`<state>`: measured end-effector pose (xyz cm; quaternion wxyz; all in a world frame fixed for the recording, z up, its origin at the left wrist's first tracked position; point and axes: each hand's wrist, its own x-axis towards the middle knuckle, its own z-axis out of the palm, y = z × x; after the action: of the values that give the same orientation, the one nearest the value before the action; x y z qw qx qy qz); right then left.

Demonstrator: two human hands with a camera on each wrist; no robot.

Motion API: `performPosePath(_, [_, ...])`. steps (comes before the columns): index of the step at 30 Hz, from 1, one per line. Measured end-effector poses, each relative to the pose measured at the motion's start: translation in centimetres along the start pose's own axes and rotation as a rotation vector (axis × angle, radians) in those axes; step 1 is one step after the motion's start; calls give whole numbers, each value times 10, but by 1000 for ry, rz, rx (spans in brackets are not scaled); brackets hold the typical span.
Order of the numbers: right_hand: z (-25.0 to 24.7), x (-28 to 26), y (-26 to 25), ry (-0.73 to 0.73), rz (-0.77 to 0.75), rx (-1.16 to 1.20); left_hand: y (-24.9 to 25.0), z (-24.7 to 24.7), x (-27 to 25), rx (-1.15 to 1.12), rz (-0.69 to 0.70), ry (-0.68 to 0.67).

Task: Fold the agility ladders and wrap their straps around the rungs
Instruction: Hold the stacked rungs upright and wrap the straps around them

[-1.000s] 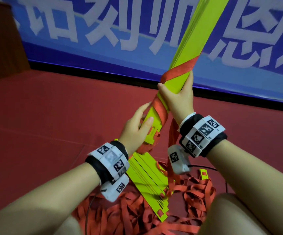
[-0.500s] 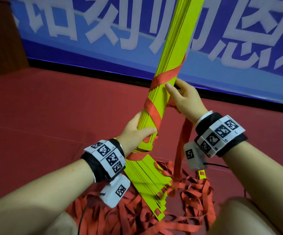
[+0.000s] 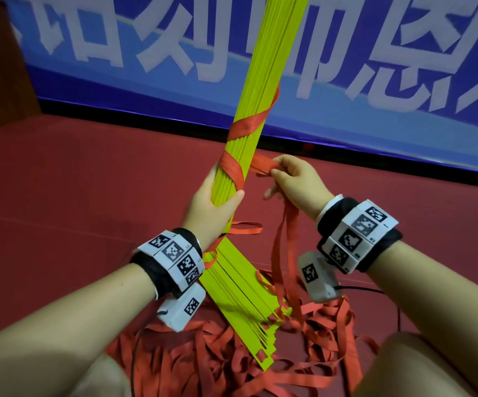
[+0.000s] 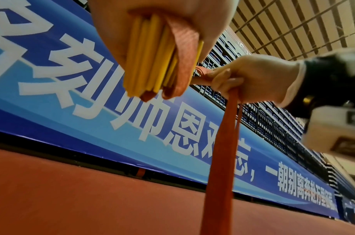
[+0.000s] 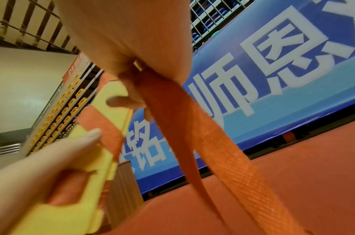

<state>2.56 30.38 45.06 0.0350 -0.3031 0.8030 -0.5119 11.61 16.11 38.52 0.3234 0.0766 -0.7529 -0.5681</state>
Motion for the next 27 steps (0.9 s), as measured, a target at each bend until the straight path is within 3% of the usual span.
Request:
performPosePath(7, [27,5,-10,228,-102,131,-5,8,-2,540,201,95])
performPosePath(12, [29,14,-1,475,-33,219,1,17,1,637,339,65])
performPosePath(18, [21,17,7,382,-38,338,0,11,12,190,68,-122])
performPosePath(23, [20,10,0,215,-73,427,-1,-6,20,54,-144,-282])
performPosePath(27, [26,5,-6,139,-81,447,5,-17,10,-421,-468,-546])
